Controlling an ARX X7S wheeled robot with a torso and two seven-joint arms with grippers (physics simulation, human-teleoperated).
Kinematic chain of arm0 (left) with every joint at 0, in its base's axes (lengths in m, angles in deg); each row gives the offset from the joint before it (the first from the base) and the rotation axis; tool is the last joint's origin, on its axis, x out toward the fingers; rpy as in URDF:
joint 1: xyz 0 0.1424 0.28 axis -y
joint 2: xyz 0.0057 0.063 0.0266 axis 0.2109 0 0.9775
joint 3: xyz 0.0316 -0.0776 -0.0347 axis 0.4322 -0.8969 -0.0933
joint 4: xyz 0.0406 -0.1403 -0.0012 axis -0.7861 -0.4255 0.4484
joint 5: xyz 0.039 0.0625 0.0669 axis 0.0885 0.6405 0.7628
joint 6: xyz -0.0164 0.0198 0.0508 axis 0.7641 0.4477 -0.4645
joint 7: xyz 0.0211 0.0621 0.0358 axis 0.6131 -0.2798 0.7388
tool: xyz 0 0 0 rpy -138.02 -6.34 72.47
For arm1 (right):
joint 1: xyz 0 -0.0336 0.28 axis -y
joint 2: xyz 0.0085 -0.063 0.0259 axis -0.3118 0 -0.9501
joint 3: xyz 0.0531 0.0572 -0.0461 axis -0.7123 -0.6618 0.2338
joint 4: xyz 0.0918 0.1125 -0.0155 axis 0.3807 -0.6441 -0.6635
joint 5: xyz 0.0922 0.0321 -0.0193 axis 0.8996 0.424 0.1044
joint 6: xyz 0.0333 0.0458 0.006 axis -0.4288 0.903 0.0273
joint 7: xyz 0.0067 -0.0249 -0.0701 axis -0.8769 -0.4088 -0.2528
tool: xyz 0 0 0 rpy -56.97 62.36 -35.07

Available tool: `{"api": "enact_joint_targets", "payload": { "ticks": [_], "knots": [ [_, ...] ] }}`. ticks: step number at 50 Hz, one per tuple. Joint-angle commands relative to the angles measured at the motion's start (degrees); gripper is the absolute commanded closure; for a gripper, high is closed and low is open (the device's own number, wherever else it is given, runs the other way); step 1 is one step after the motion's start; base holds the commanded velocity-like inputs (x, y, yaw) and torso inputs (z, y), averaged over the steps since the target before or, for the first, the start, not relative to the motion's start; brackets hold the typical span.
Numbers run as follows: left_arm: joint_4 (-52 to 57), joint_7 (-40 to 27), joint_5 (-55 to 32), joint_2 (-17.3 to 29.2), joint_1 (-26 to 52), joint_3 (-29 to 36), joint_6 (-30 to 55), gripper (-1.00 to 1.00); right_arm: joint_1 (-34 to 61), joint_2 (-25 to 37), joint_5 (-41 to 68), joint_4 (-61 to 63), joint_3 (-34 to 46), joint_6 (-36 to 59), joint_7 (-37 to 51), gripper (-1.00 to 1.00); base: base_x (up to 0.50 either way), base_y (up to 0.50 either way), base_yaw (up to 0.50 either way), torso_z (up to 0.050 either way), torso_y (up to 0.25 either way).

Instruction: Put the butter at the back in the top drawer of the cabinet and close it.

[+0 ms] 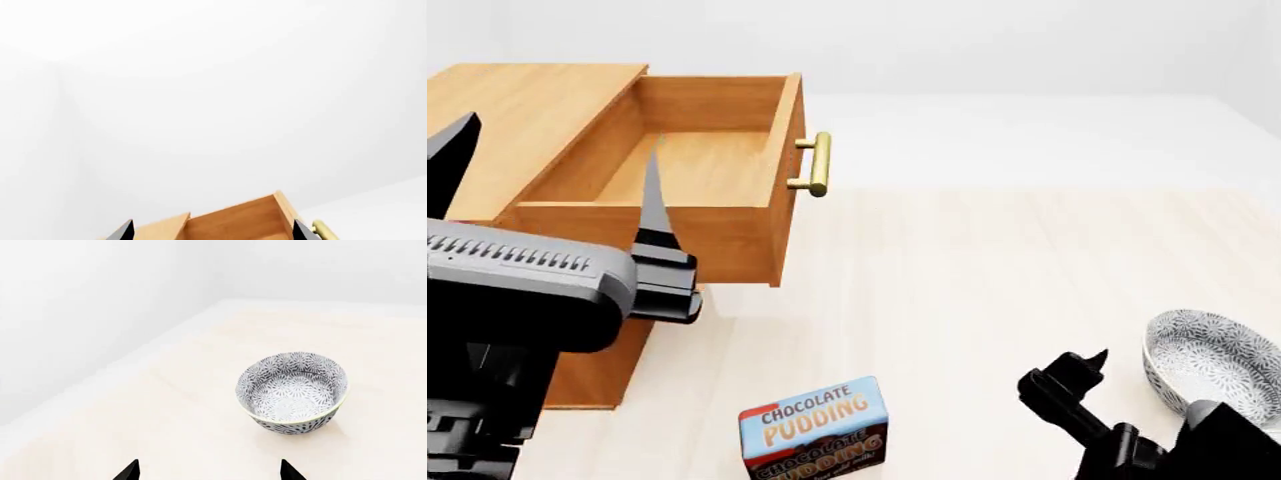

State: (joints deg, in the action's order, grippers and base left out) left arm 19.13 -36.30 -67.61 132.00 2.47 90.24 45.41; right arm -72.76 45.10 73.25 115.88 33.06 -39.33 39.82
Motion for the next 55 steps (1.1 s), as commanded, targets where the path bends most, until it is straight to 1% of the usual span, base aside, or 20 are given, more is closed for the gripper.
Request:
{"api": "enact_joint_targets", "payload": {
  "ticks": [1,8,11,14,19,30,37,44,55],
  "knots": [
    [0.01,1.73,4.81,3.00,-4.31,1.36,-4.32,-1.00,1.76,-2.32,7.82,-2.49,-3.22,0.93,9.11,-1.00,0.00,0.00,0.00,0.000,0.000],
    [-1.45,3.14,7.74,4.39,-7.01,2.14,-7.94,-1.00,3.24,-1.21,6.44,-2.74,-2.81,0.82,13.40,-1.00,0.00,0.00,0.00,0.000,0.000],
    [-2.35,3.71,8.37,4.97,-7.93,2.34,-9.43,-1.00,4.46,-1.01,9.42,-3.16,-3.75,3.14,15.06,-1.00,0.00,0.00,0.00,0.000,0.000],
    [-2.61,3.82,8.65,5.42,-8.32,2.41,-9.97,-1.00,4.78,-0.97,10.20,-4.31,-4.16,3.35,15.84,-1.00,0.00,0.00,0.00,0.000,0.000],
    [-2.40,3.76,7.68,6.26,-7.90,1.89,-10.25,-1.00,4.48,-1.03,10.38,-6.91,-4.65,1.84,15.87,-1.00,0.00,0.00,0.00,0.000,0.000],
    [-3.00,3.70,8.70,5.67,-9.21,2.51,-10.85,-1.00,3.64,-0.27,10.56,-11.18,-6.13,-0.90,16.18,-1.00,0.00,0.00,0.00,0.000,0.000],
    [-3.62,3.93,8.94,5.38,-9.67,2.62,-11.29,-1.00,2.88,0.51,10.15,-12.54,-5.94,-1.17,16.54,-1.00,0.00,0.00,0.00,0.000,0.000],
    [-4.46,4.39,9.39,5.07,-10.44,2.88,-12.03,-1.00,2.82,1.20,11.18,-14.03,-7.59,-1.26,16.98,-1.00,0.00,0.00,0.00,0.000,0.000],
    [-5.99,5.39,10.58,4.93,-12.21,3.52,-13.94,-1.00,2.36,1.98,9.55,-16.89,-8.49,-3.65,16.44,-1.00,0.00,0.00,0.00,0.000,0.000]
  ]
}}
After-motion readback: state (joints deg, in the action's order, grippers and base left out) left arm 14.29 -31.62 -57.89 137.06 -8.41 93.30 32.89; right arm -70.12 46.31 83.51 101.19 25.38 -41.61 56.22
